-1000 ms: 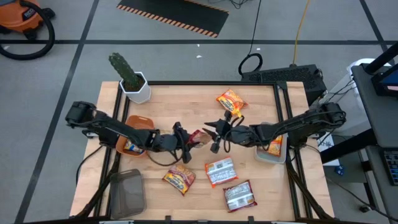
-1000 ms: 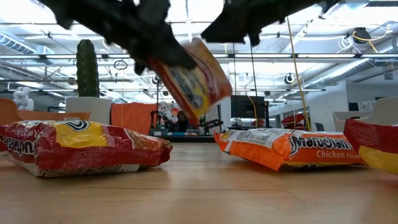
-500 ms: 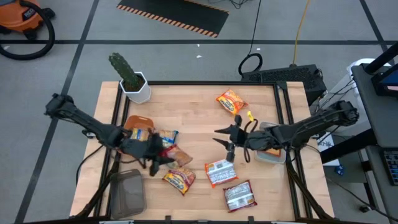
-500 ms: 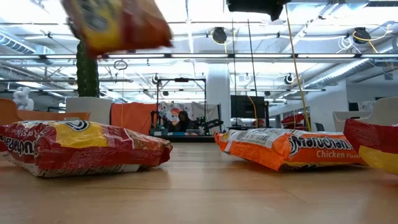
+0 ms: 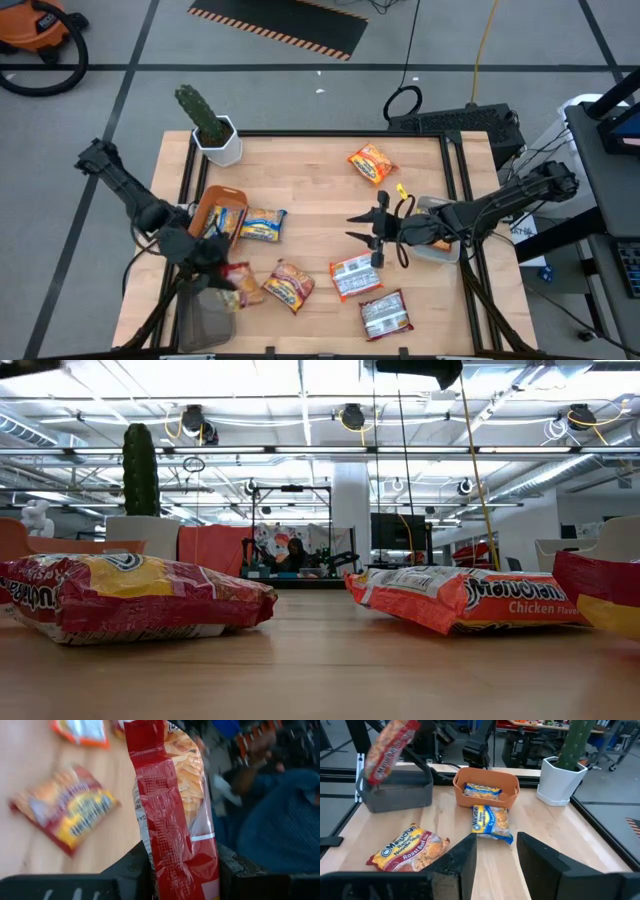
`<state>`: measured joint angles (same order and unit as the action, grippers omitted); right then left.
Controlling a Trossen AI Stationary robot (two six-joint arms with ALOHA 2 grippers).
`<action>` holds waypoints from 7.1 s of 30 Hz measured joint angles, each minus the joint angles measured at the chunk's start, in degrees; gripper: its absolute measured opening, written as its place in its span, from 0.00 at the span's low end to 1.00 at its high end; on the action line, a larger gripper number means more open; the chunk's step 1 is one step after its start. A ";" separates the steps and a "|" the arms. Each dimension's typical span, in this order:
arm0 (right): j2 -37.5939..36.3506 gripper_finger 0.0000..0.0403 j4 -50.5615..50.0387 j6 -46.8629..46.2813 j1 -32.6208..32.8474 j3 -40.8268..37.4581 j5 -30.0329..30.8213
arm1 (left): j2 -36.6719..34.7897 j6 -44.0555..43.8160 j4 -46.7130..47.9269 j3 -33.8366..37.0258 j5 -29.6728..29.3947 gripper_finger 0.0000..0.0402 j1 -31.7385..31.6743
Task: Sort Maruchan noodles
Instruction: Put the top red noodle pack into the black bin, then put the top orange noodle pack into the white bin
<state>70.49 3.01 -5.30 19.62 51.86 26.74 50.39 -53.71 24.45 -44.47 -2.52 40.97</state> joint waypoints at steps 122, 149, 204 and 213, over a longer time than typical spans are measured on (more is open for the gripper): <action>0.03 0.33 3.61 0.15 2.97 0.00 0.22 | 10.64 -19.19 35.59 -0.02 -0.42 0.46 12.15; 1.95 0.33 14.41 0.35 -11.54 -9.68 8.81 | 4.97 13.14 29.14 -0.02 -44.14 0.46 -6.63; 22.76 0.49 23.43 13.12 -30.20 -26.55 9.19 | 6.31 37.99 -44.07 29.16 -28.79 0.46 -23.98; 27.40 0.44 23.64 13.14 -31.19 -22.91 9.05 | 6.31 38.46 -44.00 29.16 -28.79 0.46 -24.02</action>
<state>97.89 26.65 7.83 -11.57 28.95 35.79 56.71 -15.25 -19.55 -15.31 -31.31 16.95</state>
